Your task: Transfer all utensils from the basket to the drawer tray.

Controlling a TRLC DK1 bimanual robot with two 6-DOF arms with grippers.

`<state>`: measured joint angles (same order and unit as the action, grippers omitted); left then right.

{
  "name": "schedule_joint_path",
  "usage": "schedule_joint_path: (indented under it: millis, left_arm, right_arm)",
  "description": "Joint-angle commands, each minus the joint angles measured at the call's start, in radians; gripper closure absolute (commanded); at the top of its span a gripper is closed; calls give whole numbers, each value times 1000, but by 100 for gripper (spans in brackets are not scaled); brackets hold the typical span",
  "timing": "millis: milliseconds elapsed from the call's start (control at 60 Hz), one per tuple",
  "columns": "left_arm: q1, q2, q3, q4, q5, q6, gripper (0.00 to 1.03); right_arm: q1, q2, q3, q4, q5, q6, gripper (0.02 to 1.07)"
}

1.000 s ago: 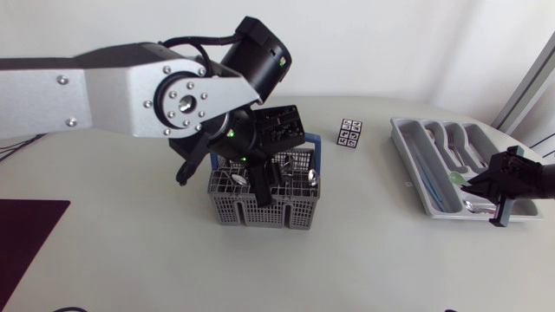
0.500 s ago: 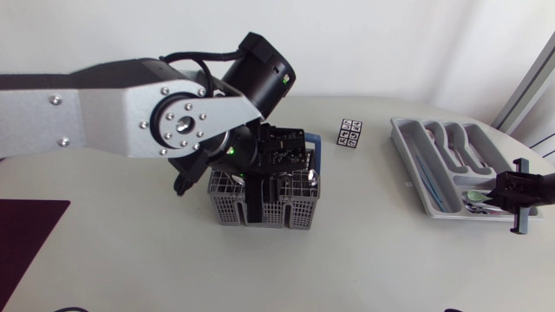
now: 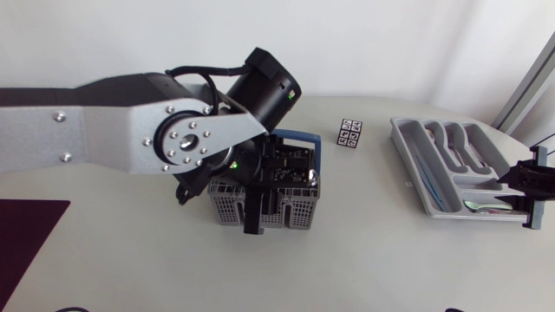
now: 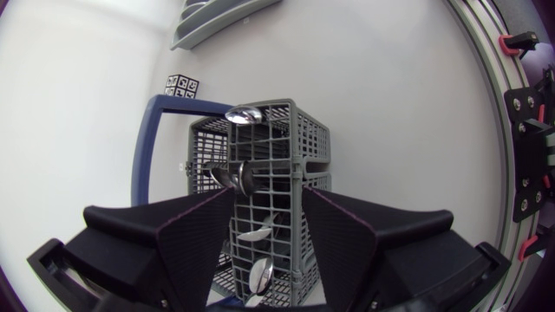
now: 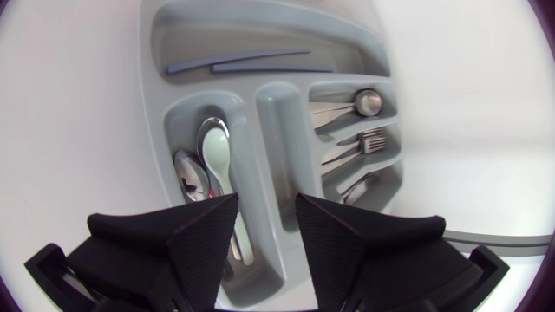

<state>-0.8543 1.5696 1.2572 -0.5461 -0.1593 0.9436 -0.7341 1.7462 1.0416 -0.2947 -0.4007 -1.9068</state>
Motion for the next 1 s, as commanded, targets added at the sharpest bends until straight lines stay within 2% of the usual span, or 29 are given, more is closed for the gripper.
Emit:
schedule_joint_path:
  millis: [0, 133, 183, 267, 333, 567, 783, 983]
  left_arm:
    - [-6, 3, -8, 12, -5, 29, 46]
    - [-2, 49, 16, 25, -17, 11, 47]
    - [0, 67, 16, 34, -20, 11, 52]
    - [0, 83, 18, 58, -25, 11, 54]
    - [4, 98, 25, 94, -48, 9, 57]
    - [24, 141, 50, 113, -57, 11, 61]
    - [41, 175, 51, 130, -74, 7, 70]
    - [43, 176, 50, 144, -72, -9, 75]
  right_arm:
    - [10, -85, -75, -15, -27, 14, 46]
    - [59, -209, -181, -3, -70, 97, 45]
    - [82, -258, -215, 0, -87, 137, 42]
    - [116, -330, -272, 2, -109, 181, 41]
    - [162, -398, -325, 5, -109, 227, 41]
    - [346, -625, -469, 8, -115, 433, 41]
    - [576, -758, -531, 6, -92, 721, 38]
    - [792, -815, -571, 40, -7, 927, 38]
